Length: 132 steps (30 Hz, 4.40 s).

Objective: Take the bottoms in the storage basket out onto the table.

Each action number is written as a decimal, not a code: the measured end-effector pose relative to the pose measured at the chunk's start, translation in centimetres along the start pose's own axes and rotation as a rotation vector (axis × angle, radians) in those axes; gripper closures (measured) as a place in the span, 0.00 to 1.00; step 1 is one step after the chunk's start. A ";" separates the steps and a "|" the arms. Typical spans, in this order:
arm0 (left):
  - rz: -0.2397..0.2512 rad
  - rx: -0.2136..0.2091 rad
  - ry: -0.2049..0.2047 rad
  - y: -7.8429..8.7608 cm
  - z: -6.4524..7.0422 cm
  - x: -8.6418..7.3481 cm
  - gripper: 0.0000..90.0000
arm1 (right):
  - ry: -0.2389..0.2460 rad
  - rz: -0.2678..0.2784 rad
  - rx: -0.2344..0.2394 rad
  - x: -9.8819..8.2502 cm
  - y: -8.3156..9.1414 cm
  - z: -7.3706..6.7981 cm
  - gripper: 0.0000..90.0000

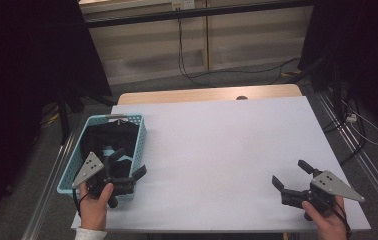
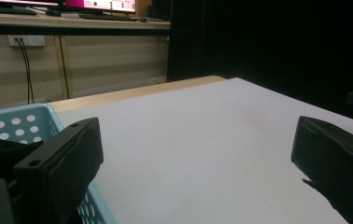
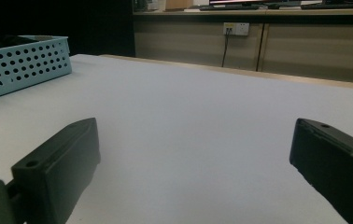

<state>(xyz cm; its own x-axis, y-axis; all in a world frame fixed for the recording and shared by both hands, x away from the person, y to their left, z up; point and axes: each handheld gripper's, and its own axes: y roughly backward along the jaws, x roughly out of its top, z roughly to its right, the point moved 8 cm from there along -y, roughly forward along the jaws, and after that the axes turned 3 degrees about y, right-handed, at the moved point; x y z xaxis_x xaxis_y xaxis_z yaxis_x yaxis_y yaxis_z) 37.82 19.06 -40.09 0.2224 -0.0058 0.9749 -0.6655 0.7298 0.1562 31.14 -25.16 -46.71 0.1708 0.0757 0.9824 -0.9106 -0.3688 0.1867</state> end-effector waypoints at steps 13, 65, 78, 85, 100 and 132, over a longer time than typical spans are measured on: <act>0.008 0.029 -0.013 -0.1 -1.6 2.7 0.02 | 0.004 -0.001 0.000 0.0 0.1 0.0 0.01; -0.129 0.173 -0.007 -2.1 -11.7 3.7 0.02 | 0.014 -0.011 0.025 -0.3 0.0 -0.6 0.01; -0.253 0.227 -0.058 -2.3 -14.3 1.1 0.02 | 0.024 -0.016 0.031 -0.3 0.0 -0.6 0.01; -0.296 0.215 -0.061 -2.3 -14.6 -0.3 0.03 | 0.026 -0.017 0.037 -0.4 0.0 -0.7 0.01; -0.465 0.114 -0.112 -1.8 -15.1 -3.8 0.06 | 0.028 -0.027 0.047 -0.5 -0.1 -0.7 0.01; -0.757 0.021 -0.121 -1.0 -15.9 -9.2 0.16 | 0.015 -0.040 0.054 -0.8 -0.3 -0.7 0.02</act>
<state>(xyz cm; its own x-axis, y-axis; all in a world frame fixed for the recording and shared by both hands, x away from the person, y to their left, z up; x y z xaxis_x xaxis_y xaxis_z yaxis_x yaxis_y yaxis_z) 47.77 29.31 -51.69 0.5446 -0.5741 0.6114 -0.3767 0.4839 0.7899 30.99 -24.48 -47.59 0.2003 0.1054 0.9740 -0.8816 -0.4143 0.2261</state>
